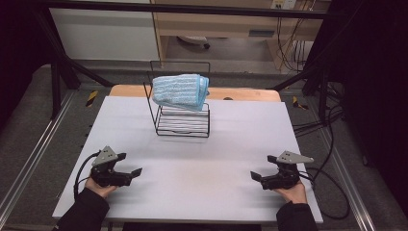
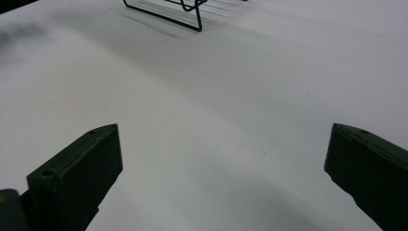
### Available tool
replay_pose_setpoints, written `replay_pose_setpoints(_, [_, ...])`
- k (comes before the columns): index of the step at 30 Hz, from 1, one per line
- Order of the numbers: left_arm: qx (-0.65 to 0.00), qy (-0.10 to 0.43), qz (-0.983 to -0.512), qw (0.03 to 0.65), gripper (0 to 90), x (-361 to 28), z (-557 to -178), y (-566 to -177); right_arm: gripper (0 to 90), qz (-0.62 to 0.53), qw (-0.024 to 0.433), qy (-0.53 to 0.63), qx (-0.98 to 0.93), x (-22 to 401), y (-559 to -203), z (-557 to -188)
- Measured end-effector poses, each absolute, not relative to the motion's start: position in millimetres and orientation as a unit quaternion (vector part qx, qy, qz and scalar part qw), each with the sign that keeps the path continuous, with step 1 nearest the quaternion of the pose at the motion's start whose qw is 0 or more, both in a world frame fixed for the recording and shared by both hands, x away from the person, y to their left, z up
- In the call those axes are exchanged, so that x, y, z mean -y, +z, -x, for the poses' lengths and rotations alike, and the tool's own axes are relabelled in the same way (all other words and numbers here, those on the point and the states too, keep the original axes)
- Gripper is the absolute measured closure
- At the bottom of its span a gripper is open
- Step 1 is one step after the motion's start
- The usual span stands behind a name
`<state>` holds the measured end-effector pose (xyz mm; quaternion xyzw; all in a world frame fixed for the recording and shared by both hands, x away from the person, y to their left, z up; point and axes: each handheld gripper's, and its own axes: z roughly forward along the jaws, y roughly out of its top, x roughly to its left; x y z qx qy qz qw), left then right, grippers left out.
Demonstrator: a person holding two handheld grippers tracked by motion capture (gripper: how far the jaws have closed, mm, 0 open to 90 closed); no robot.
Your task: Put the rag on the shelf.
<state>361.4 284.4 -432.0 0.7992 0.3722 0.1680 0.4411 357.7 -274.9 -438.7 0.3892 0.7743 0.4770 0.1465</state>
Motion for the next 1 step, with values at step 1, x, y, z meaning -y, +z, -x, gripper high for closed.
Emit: replay_pose_setpoints(1, [-0.373,0.167,-0.798,0.443,10.2,-284.6,-361.5,-432.0,0.1,-0.388,0.147,0.476,-0.776,274.9,-439.2,-357.8])
